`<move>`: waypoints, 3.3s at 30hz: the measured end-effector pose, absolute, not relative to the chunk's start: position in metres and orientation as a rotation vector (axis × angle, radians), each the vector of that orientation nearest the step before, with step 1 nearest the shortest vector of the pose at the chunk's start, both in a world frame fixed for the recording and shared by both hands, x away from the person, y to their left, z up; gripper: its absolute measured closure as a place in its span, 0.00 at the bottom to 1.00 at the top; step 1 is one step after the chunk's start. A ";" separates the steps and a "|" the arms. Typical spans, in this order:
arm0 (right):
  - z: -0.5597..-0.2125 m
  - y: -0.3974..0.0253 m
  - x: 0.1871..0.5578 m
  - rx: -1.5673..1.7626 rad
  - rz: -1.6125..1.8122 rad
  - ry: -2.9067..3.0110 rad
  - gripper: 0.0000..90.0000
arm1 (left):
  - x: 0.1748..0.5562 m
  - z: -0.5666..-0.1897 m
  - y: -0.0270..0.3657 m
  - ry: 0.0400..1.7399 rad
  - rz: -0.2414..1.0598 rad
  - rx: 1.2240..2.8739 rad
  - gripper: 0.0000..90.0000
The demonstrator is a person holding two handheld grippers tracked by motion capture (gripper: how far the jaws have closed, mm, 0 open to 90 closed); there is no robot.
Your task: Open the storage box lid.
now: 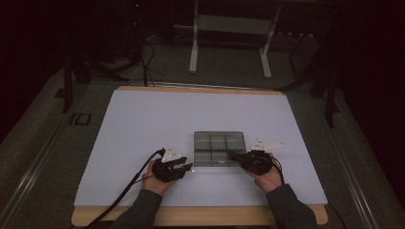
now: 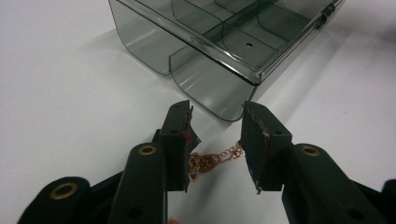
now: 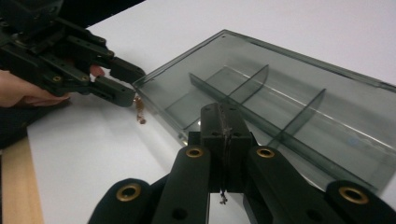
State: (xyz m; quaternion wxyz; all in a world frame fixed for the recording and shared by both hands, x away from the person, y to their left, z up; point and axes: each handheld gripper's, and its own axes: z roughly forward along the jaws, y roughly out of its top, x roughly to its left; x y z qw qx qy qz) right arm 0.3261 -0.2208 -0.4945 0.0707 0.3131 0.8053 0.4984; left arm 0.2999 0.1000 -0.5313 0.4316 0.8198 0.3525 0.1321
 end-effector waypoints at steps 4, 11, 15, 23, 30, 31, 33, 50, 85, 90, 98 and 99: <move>-0.496 -0.218 0.323 0.930 1.498 2.437 1.00 | 0.300 -0.531 0.100 0.879 0.330 2.043 0.70; -0.498 -0.212 0.318 0.904 1.499 2.457 1.00 | 0.300 -0.530 0.100 0.882 0.324 2.031 0.70; -0.500 -0.210 0.316 0.896 1.496 2.473 1.00 | 0.300 -0.530 0.100 0.881 0.320 2.026 0.70; -0.506 -0.207 0.312 0.881 1.490 2.496 1.00 | 0.299 -0.529 0.101 0.881 0.319 2.015 0.70; -0.511 -0.205 0.311 0.878 1.466 2.513 1.00 | 0.300 -0.530 0.099 0.879 0.320 2.012 0.70; -0.511 -0.205 0.311 0.878 1.466 2.513 1.00 | 0.300 -0.530 0.099 0.879 0.320 2.012 0.70; -0.513 -0.205 0.311 0.873 1.457 2.518 1.00 | 0.300 -0.530 0.099 0.881 0.324 2.013 0.70; -0.525 -0.206 0.314 0.900 1.392 2.541 1.00 | 0.299 -0.528 0.098 0.887 0.334 1.997 0.70; -0.533 -0.206 0.317 0.923 1.408 2.540 1.00 | 0.297 -0.528 0.085 0.837 0.336 2.016 0.78; -0.533 -0.206 0.317 0.920 1.406 2.539 1.00 | 0.296 -0.527 0.084 0.825 0.344 2.017 0.82; -0.532 -0.206 0.317 0.920 1.412 2.540 1.00 | 0.296 -0.526 0.085 0.818 0.347 2.021 0.84; -0.532 -0.206 0.316 0.915 1.413 2.538 1.00 | 0.296 -0.526 0.085 0.817 0.346 2.021 0.84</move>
